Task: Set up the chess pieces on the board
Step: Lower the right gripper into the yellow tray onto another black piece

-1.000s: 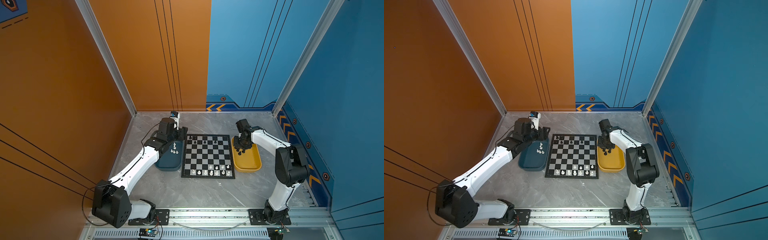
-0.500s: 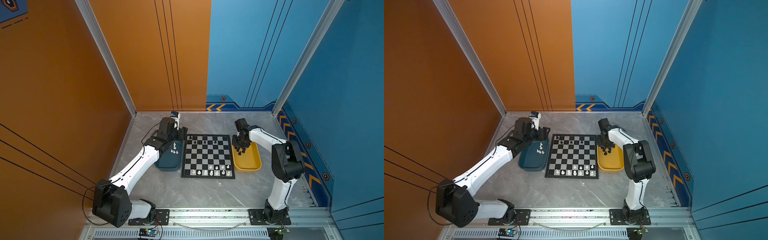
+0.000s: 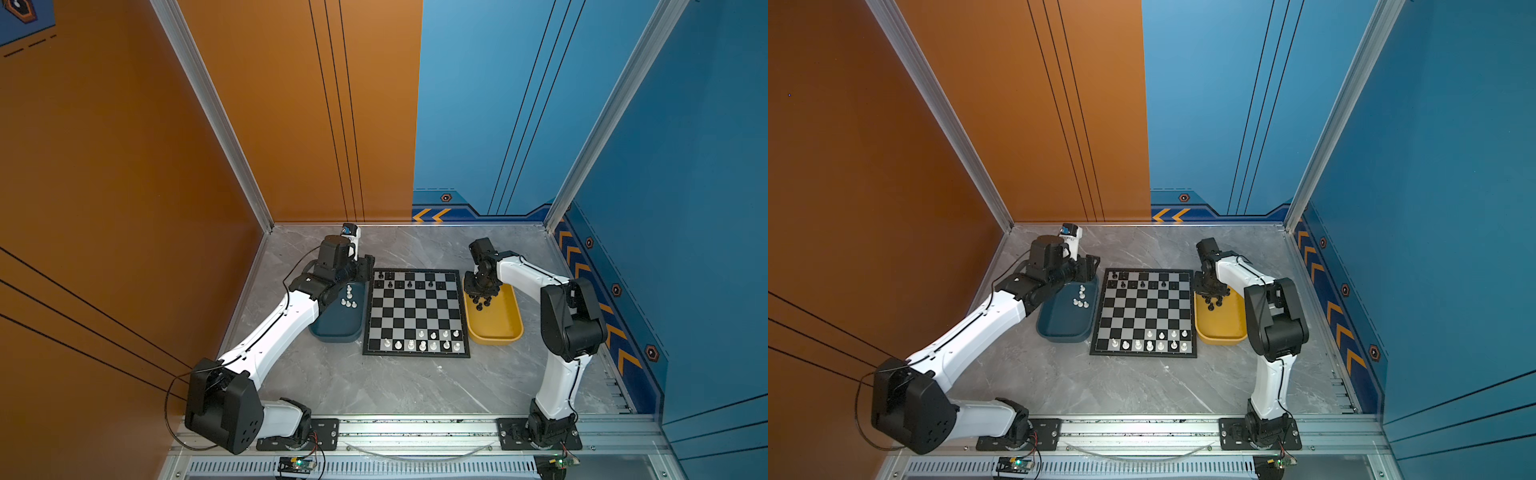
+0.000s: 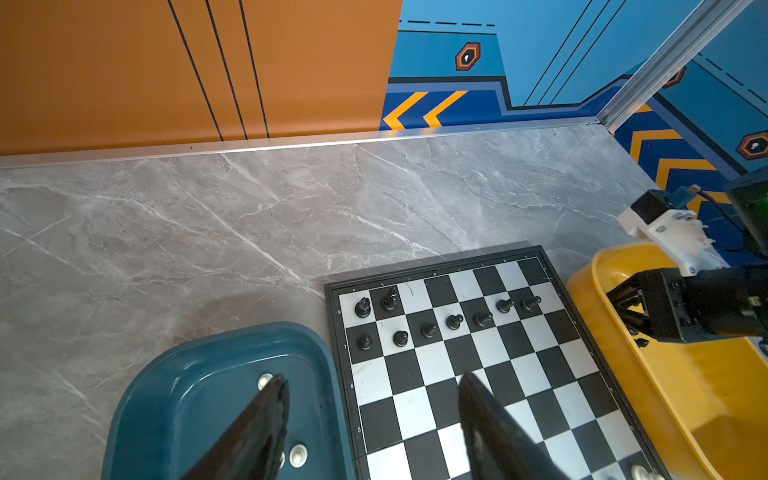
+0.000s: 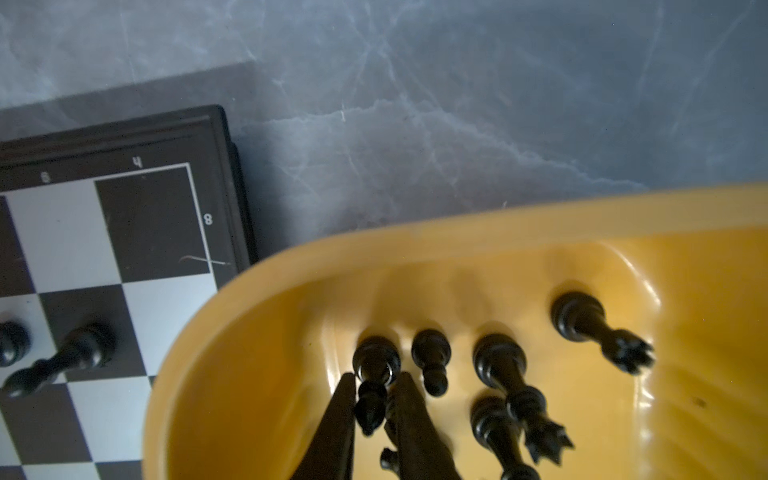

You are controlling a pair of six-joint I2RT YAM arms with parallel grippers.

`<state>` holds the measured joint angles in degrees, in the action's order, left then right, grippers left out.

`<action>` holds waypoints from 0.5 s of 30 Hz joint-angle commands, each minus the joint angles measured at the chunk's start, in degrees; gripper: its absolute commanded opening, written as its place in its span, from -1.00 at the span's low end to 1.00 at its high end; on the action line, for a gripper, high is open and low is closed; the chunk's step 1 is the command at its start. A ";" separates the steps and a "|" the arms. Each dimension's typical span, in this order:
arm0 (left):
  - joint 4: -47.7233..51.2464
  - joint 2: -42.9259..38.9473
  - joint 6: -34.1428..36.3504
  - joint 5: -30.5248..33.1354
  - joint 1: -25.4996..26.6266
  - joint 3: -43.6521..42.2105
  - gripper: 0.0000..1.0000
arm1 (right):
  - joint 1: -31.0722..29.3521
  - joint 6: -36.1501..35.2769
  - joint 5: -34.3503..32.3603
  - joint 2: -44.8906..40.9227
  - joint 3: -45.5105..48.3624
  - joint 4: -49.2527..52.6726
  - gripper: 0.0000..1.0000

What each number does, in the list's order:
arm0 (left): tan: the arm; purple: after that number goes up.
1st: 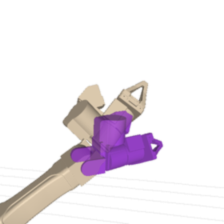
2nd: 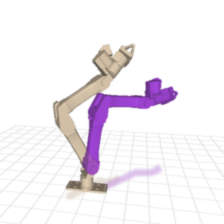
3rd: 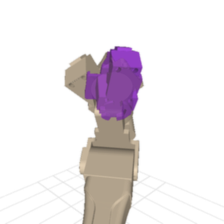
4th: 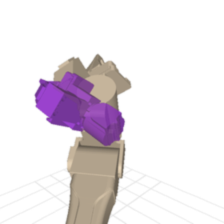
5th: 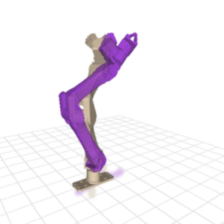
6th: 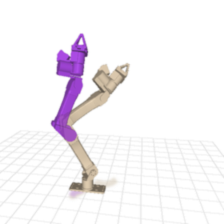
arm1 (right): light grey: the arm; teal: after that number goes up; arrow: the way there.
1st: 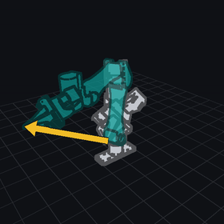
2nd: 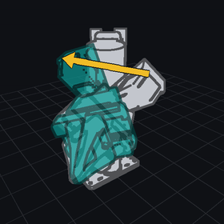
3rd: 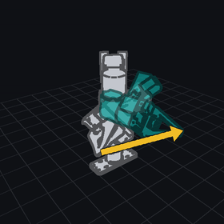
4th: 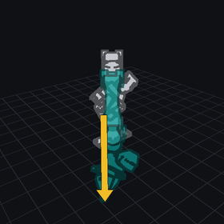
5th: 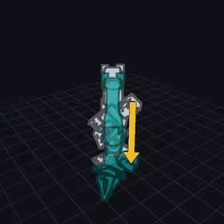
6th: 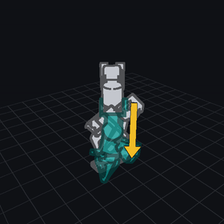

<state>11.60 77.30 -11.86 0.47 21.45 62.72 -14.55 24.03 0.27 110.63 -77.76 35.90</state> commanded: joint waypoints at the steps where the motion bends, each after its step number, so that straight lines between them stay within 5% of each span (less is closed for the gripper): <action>1: 0.80 0.22 0.56 1.38 0.45 1.03 0.33 | 0.40 0.05 0.61 1.06 -1.96 0.48 -0.63; 15: 0.34 -0.05 0.69 1.29 0.43 0.34 0.33 | 0.05 -0.72 -1.09 -0.40 -3.57 3.43 -1.00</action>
<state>11.62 77.32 -11.86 0.64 21.45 62.72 -14.55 24.01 0.36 111.22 -79.72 36.47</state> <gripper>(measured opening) 0.665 0.116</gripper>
